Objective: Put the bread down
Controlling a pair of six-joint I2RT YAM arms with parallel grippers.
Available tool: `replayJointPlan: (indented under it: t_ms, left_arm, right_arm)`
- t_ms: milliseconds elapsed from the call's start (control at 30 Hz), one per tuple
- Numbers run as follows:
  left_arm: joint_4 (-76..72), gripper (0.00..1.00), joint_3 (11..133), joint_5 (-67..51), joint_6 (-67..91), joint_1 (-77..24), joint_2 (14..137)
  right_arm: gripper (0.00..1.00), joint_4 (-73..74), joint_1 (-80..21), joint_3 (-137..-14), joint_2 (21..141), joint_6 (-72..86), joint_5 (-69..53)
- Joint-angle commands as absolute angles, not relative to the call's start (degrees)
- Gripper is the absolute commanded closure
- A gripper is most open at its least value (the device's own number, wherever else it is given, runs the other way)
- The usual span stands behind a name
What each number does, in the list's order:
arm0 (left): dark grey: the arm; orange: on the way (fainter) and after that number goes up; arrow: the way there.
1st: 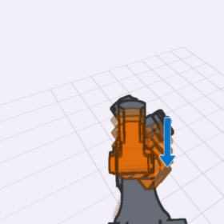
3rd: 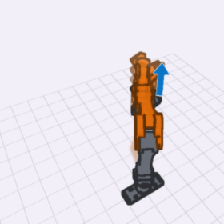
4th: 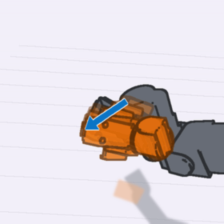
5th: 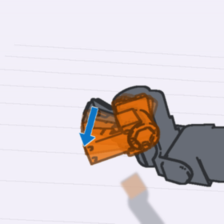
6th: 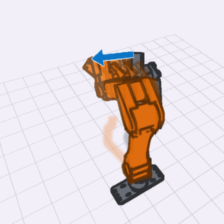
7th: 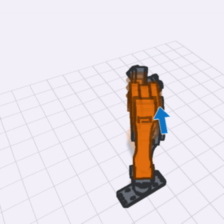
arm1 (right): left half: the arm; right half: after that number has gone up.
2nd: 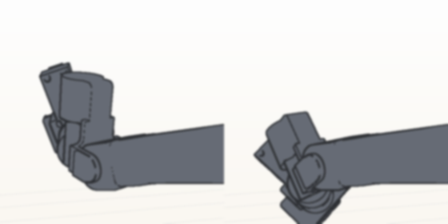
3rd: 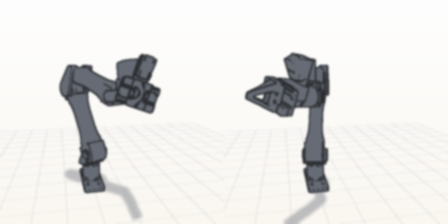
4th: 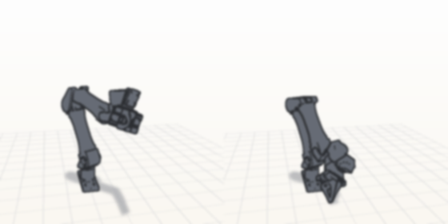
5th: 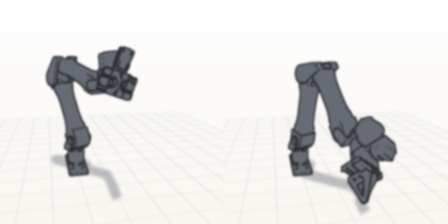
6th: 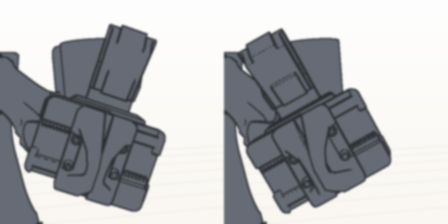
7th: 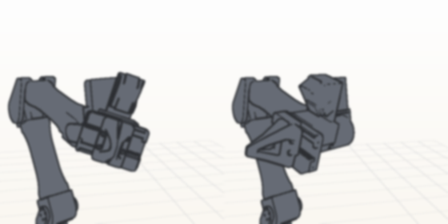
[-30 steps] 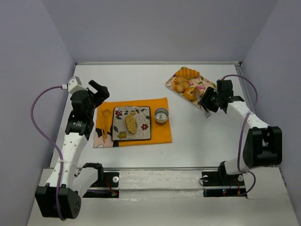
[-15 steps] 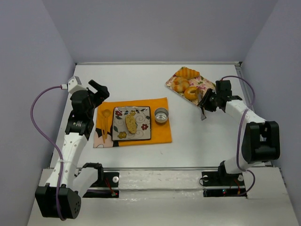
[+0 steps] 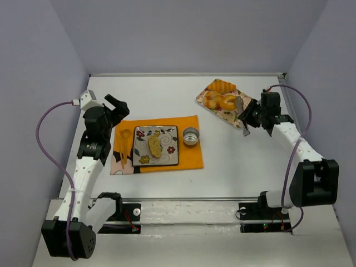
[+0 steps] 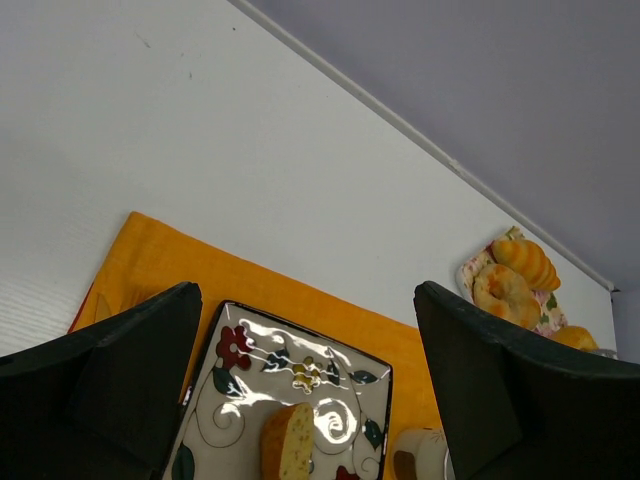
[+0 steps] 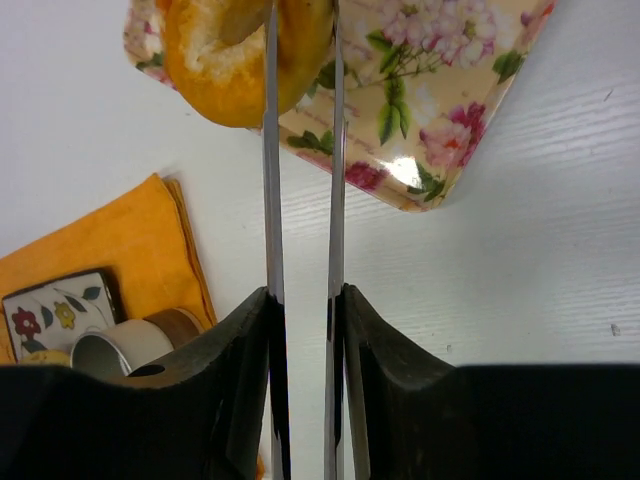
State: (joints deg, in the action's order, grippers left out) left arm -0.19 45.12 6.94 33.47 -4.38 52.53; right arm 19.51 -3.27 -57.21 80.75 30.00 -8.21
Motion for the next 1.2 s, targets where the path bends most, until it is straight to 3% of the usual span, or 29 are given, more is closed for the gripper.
replayJointPlan:
  t_ms: [0, 100, 233, 333, 500, 833, 867, 900, 1067, 1167]
  left_arm:
    - [-2.6, 0.01, 45.0, 7.4, 33.0, -4.0, 51.6]
    - [-2.6, 0.01, 45.0, 7.4, 33.0, -4.0, 51.5]
    - [-2.6, 0.01, 45.0, 7.2, 33.1, -4.0, 51.6]
    - [-2.6, 0.01, 45.1, 7.0, 33.2, -4.0, 51.7]
    - [-2.5, 0.01, 45.1, 7.3, 33.1, -4.0, 51.2]
    - [-2.3, 0.01, 45.0, 7.4, 33.1, -4.0, 51.2]
    - [-2.3, 0.01, 44.9, 7.4, 33.1, -4.0, 51.2]
    - [-2.3, 0.01, 45.0, 7.4, 33.1, -4.0, 51.2]
    - [-2.3, 0.01, 44.8, 7.8, 33.2, -4.0, 51.1]
    - [-2.3, 0.01, 44.8, 7.6, 33.1, -4.0, 51.2]
  right_arm:
    - [0.93, 17.8, -2.3, -59.6, 72.6, 29.4, -3.7]
    - [0.93, 19.2, -2.3, -60.6, 69.4, 28.3, -4.2]
    - [0.93, 20.0, -3.7, -61.9, 65.0, 24.6, -17.2]
    - [0.93, 21.1, -13.1, -63.2, 63.5, 21.1, -18.5]
    - [0.93, 21.4, -28.6, -66.0, 70.1, 18.1, -21.6]
    - [0.92, 23.3, -39.6, -75.1, 90.7, 14.0, -21.0]
    - [0.90, 23.6, -39.6, -75.6, 91.6, 13.8, -20.8]
    - [0.77, 24.0, -40.2, -76.1, 92.2, 13.8, -20.5]
    - [0.48, 25.0, -40.3, -77.6, 93.3, 13.1, -20.1]
    - [0.43, 25.3, -40.3, -77.7, 92.8, 13.3, -18.6]
